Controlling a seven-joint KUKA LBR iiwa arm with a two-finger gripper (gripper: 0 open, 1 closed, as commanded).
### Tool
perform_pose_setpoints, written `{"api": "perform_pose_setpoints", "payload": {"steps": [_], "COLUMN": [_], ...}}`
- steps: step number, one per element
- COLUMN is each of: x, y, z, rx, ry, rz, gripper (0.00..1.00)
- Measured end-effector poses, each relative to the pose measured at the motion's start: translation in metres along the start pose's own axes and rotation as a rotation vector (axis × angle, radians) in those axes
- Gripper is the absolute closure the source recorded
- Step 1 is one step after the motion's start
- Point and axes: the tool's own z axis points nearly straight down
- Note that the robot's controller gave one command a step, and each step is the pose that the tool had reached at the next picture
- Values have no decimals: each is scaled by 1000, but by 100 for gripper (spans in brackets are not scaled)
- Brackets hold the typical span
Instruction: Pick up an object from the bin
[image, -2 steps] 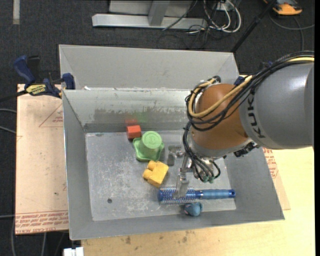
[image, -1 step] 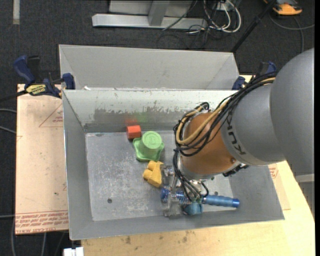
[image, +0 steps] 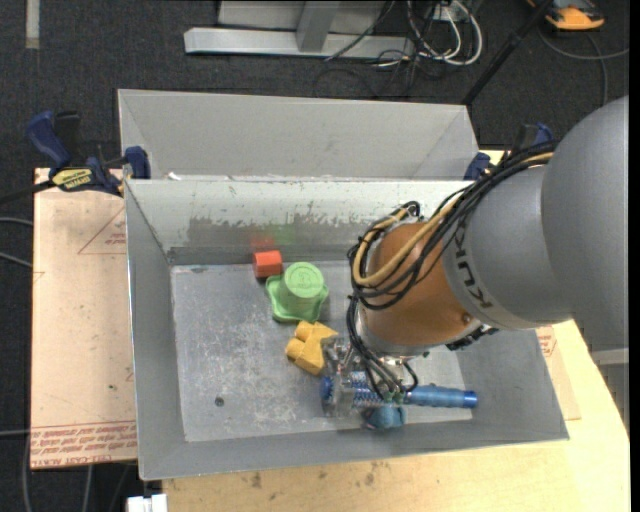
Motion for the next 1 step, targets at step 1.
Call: {"api": "perform_pose_setpoints", "payload": {"steps": [1], "x": [10], "y": [1], "z": [-143], "rx": [1], "ry": [0], "rz": [-12], "gripper": [100]}}
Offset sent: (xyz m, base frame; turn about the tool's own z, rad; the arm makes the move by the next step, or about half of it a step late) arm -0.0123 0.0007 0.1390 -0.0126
